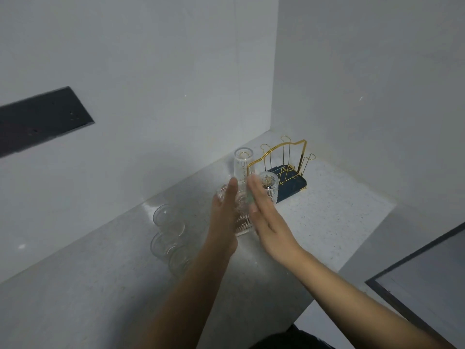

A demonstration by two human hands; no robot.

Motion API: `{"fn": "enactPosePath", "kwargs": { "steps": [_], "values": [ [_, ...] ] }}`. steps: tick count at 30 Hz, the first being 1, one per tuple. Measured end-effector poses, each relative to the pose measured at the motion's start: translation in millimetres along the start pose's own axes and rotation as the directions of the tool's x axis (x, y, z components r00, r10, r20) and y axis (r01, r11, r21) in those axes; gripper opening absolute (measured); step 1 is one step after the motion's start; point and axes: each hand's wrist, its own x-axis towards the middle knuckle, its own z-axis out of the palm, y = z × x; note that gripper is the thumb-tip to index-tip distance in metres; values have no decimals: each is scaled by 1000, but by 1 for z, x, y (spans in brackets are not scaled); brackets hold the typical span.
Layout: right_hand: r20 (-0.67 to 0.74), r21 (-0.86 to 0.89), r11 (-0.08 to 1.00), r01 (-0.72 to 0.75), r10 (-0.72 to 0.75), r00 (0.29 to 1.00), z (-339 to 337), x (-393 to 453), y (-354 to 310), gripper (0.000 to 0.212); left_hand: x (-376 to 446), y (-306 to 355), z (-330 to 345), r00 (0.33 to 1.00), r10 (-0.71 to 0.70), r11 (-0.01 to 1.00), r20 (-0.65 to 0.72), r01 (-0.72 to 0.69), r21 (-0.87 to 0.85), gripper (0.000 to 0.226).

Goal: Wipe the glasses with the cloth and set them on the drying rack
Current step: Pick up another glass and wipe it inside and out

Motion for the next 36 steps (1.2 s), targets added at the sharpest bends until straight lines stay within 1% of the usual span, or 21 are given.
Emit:
{"fn": "enactPosePath", "kwargs": {
  "steps": [2,3,5,7,8,9,10,13,15,17,19,20,22,24,25,27,29,30,33,34,36],
  "values": [
    [7,-102,990,94,-94,996,4,-8,1,47,0,3,0,999,34,999,37,-36,38,60],
    [5,-119,988,100,-100,995,2,-6,1,48,-1,3,1,998,50,997,45,-52,55,60],
    [-26,-69,997,26,-28,999,-6,5,-3,47,-6,3,6,997,58,996,43,-60,61,51],
    [-82,60,992,-111,116,990,-18,16,-10,44,-12,0,11,994,27,1000,110,-28,12,39],
    [-96,116,982,-151,162,982,-22,18,-13,44,-14,0,12,991,9,1000,136,-7,-16,37],
    [-100,130,981,-144,157,982,-22,15,-15,43,-15,0,12,989,3,999,151,4,-47,37],
    [-92,95,991,-94,103,990,-19,10,-17,43,-15,3,11,988,3,998,156,7,-68,38],
    [-27,-149,984,100,-105,994,-1,-6,-16,46,-11,6,5,989,24,997,145,-13,-76,50],
    [-9,-191,975,112,-116,993,1,-3,-15,45,-9,6,3,993,33,998,117,-27,-57,48],
    [-35,-74,997,3,-6,999,-8,6,-20,48,-9,5,4,992,26,999,126,-22,-34,42],
    [-63,115,982,-151,159,985,-20,13,-24,51,-12,7,5,993,11,999,118,-6,-41,39],
    [-63,161,971,-176,188,980,-21,11,-24,53,-13,9,5,992,8,999,127,-2,-46,40],
    [-47,96,990,-104,109,993,-13,2,-27,56,-13,12,4,992,22,997,122,-13,-78,39],
    [-19,-18,1000,-6,5,1000,0,-6,-25,51,-13,11,1,992,38,997,120,-29,-71,33],
    [-26,-34,999,20,-21,999,2,-8,-22,49,-12,8,-2,991,52,998,122,-47,-47,31],
    [-78,52,997,-53,57,995,-1,-2,-24,49,-12,9,0,987,71,997,142,-68,-27,37],
    [-112,185,968,-172,194,975,-8,5,-27,58,-12,11,2,988,64,997,141,-59,-40,48],
    [-114,213,957,-195,223,968,-10,7,-29,61,-12,14,4,989,63,997,133,-57,-50,54],
    [-131,212,965,-154,185,974,-9,5,-29,62,-8,13,2,986,63,997,157,-54,-60,62],
    [-140,199,970,-141,171,975,-7,3,-27,61,-8,15,2,988,56,998,143,-52,-29,60],
    [-163,138,986,-97,119,979,-5,2,-23,55,-8,17,4,996,75,992,58,-80,94,60]
  ]
}}
